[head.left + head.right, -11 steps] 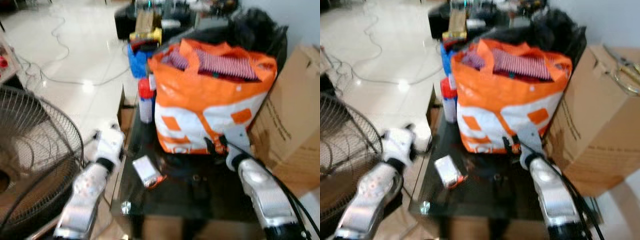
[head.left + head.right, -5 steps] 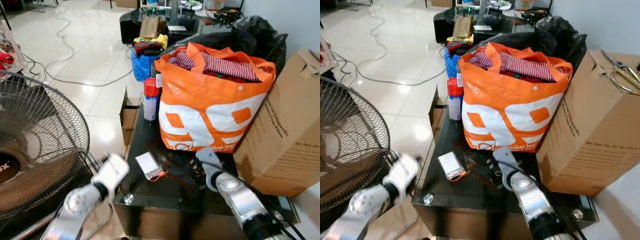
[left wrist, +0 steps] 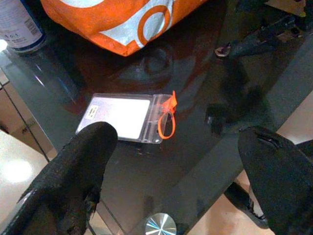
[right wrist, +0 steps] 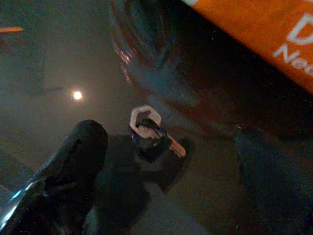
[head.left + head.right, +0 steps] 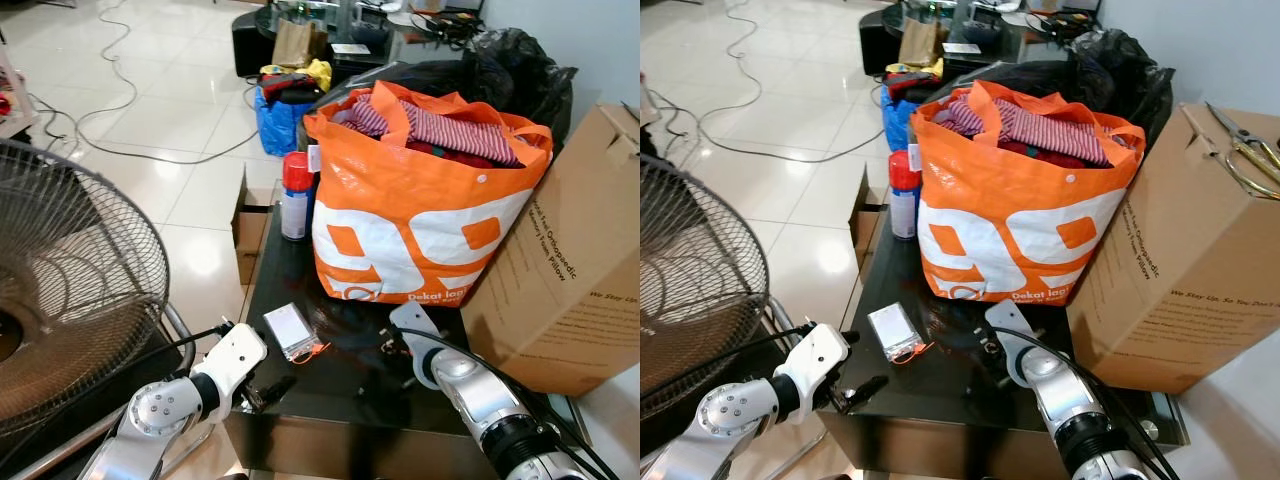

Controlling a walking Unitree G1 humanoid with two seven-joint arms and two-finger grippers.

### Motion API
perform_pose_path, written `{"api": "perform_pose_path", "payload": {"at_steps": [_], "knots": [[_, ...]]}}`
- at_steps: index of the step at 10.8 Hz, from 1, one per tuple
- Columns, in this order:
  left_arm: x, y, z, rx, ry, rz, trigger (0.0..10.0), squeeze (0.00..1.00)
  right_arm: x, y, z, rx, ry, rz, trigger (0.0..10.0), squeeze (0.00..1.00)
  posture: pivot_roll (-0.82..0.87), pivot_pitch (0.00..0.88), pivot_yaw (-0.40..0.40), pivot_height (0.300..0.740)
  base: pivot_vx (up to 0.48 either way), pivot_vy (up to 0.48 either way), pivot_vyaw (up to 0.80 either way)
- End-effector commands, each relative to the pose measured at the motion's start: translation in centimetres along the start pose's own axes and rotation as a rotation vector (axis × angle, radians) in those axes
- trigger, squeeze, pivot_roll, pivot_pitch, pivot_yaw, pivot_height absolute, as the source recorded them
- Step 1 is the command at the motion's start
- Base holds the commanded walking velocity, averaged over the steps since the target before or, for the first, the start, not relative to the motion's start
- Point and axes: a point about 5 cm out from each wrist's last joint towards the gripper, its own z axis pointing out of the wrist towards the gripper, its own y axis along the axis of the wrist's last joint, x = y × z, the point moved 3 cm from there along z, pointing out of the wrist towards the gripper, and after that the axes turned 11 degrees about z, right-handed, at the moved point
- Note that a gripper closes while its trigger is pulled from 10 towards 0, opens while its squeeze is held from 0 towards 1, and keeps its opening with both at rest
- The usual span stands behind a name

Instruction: Hang keys on a hook

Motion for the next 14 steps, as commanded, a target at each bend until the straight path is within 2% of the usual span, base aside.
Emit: {"api": "perform_pose_path", "payload": {"at_steps": [1,2,8,10,12,14], "knots": [[-0.2,0.1,0.0,-0.007,-0.018,0.002,10.0,1.0,-0.8,0.3,0.0,-0.011,-0.023,0.02,1.6,0.0,0.01,0.0,-0.075,0.74,0.0,0.0,0.0],[-0.1,0.2,0.0,-0.007,-0.021,0.003,10.0,1.0,-0.7,0.2,0.2,-0.004,-0.01,0.058,0.0,0.0,0.02,0.0,-0.074,0.74,0.0,0.0,0.0],[0.2,0.2,0.0,-0.018,-0.037,-0.007,10.0,1.0,-0.4,-0.4,1.1,0.013,-0.015,0.107,0.0,0.0,0.02,0.0,-0.069,0.74,0.0,0.0,0.0],[0.0,0.3,0.1,-0.039,-0.074,-0.04,10.0,1.0,-0.2,-0.6,1.2,0.021,-0.012,0.109,0.0,0.0,0.02,0.0,-0.068,0.74,0.0,0.0,0.0],[-0.6,0.8,-0.1,-0.074,-0.157,-0.086,10.0,1.0,-0.2,-0.6,1.4,0.022,-0.01,0.119,0.0,0.0,0.02,0.0,-0.067,0.74,0.0,0.0,0.0],[-0.8,1.0,-0.4,-0.076,-0.177,-0.089,10.0,1.0,-0.2,-0.7,1.4,0.024,-0.012,0.122,0.0,0.0,0.02,0.0,-0.066,0.74,0.0,0.0,0.0]]}}
